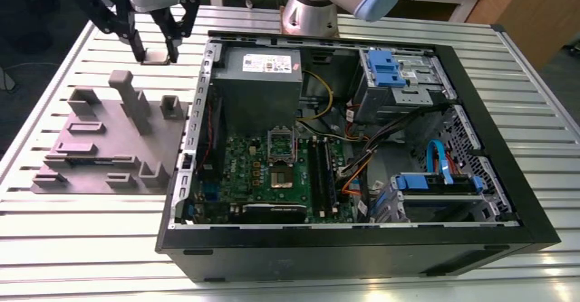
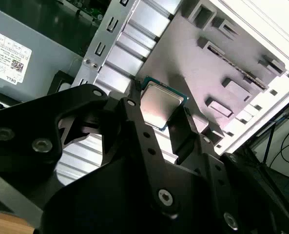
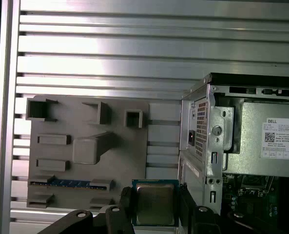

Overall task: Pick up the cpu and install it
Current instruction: 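Pick up the cpu and move it towards the insertion slot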

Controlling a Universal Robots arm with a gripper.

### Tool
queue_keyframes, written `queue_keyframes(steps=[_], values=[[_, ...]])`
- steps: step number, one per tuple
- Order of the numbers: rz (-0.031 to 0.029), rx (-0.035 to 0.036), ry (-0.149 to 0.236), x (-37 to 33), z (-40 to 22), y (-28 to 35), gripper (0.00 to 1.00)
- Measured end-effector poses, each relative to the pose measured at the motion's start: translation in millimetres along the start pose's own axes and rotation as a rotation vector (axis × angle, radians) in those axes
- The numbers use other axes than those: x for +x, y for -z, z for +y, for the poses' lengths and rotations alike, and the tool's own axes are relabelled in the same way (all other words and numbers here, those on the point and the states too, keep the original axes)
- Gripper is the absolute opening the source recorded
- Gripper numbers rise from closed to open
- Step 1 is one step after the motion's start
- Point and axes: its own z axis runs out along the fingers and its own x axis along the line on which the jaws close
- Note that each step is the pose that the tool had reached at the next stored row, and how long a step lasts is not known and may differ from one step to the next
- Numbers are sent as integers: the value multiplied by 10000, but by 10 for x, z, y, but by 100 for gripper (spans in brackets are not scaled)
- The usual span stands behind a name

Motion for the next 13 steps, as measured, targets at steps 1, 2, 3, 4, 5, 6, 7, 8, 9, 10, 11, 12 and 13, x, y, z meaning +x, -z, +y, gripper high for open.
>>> queue_keyframes(steps=[1,2,3,4,5,6,7,8,9,10,11,12,13], values=[[0,0,0,-11,0,0,47],[0,0,1,-22,-1,0,47],[-1,0,0,-33,-1,0,47],[0,0,1,-44,-1,0,47],[0,0,1,-54,-2,0,47],[0,-1,0,-66,-2,0,47],[-1,0,1,-77,-2,0,47],[-1,0,1,-88,-3,0,47],[0,0,0,-98,-3,0,47],[0,0,1,-109,-3,0,47],[-1,-1,1,-120,-4,0,47],[-1,0,1,-131,-4,0,47],[0,0,1,-142,-4,0,47]])
